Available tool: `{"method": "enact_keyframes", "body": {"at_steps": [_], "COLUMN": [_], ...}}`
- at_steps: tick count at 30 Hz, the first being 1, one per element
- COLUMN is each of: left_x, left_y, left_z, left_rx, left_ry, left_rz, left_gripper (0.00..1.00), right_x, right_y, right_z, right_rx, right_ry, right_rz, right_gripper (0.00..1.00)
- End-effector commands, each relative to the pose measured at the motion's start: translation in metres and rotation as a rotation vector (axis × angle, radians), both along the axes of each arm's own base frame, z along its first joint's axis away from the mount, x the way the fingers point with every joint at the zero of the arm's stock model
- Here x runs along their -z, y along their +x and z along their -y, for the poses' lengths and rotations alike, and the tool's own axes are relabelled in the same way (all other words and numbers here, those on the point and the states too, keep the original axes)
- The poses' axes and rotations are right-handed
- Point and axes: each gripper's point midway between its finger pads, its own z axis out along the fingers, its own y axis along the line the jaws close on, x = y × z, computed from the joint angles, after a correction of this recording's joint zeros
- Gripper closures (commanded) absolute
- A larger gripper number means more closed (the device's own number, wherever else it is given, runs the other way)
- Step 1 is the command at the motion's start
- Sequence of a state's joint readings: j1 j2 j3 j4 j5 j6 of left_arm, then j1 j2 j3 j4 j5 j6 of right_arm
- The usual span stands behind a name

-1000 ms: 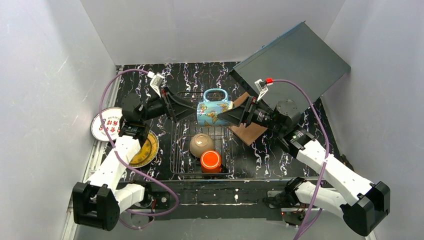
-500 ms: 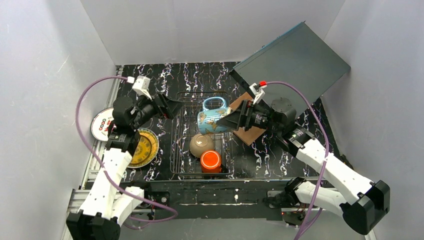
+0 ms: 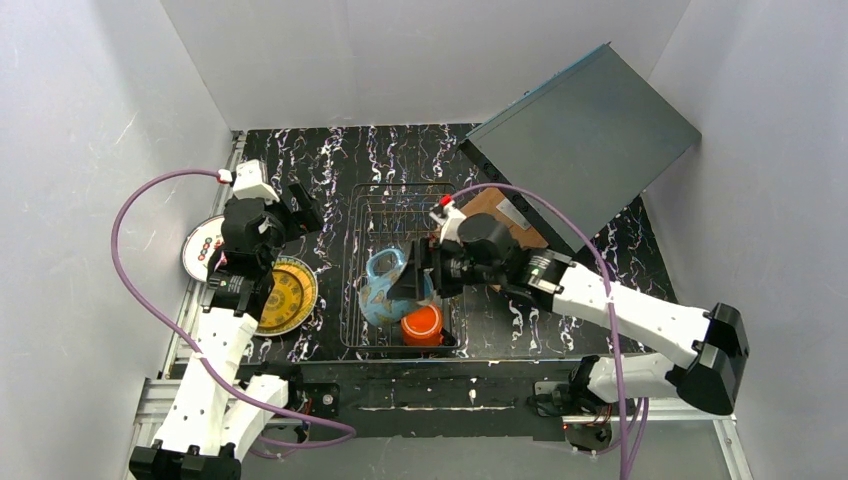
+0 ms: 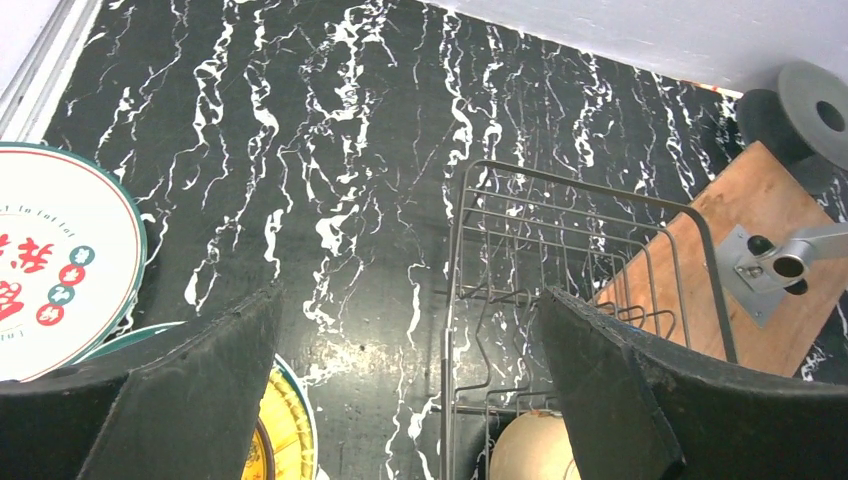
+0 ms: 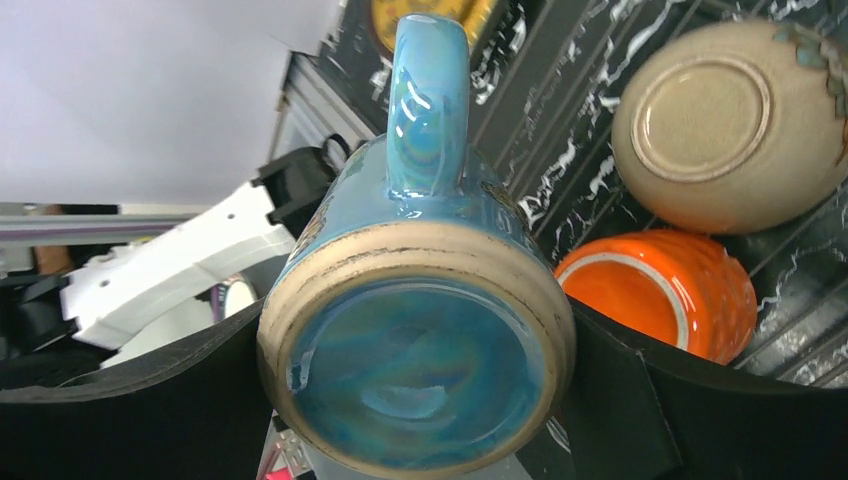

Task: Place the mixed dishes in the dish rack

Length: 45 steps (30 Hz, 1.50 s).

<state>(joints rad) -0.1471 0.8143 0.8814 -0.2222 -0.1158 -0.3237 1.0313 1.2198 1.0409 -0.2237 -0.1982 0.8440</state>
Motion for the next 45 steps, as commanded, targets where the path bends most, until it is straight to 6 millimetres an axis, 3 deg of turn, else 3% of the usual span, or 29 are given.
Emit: {"method": "enact_keyframes", "body": {"at_steps": [1, 4, 10, 15, 24, 32, 35, 45], "left_x": [-0.010, -0.009, -0.009, -0.009, -0.010, -0.008, -0.008, -0.006], "left_y": [-0.005, -0.004, -0.005, -0.005, -0.005, -0.005, -0.005, -0.005], "left_z": [-0.013, -0.011, -0.006, -0.002, -0.001, 0.000, 0.000, 0.001], "left_rx": [-0.057, -0.051, -0.029, -0.016, -0.013, -0.009, -0.008, -0.009], "left_ry": [0.026, 0.024, 0.018, 0.015, 0.015, 0.014, 0.014, 0.013], "left_rz": [0.024, 0.026, 0.030, 0.029, 0.031, 0.026, 0.026, 0.018], "left_gripper": [0.02, 0.02, 0.02, 0.02, 0.02, 0.02, 0.02, 0.02], "right_x": [-0.033, -0.021, -0.016, -0.004, 0.019, 0.043, 0.058, 0.070], "right_y": [0.011, 0.019, 0.033, 0.024, 0.021, 0.002, 0.006, 0.004], "right_z": [-0.022, -0.028, -0.037, -0.048, -0.049, -0.078, -0.071, -0.070], "right_rx": [0.100, 0.126, 0.155, 0.127, 0.158, 0.025, 0.040, 0.014], "right_ry": [0.043, -0.028, -0.103, -0.145, -0.359, -0.545, -0.651, -0.684], "right_rz": [0.055, 0.086, 0.131, 0.108, 0.138, 0.272, 0.326, 0.329], "right_gripper": [0.99, 0.99, 0.99, 0.99, 0.99, 0.99, 0.92, 0.62]}}
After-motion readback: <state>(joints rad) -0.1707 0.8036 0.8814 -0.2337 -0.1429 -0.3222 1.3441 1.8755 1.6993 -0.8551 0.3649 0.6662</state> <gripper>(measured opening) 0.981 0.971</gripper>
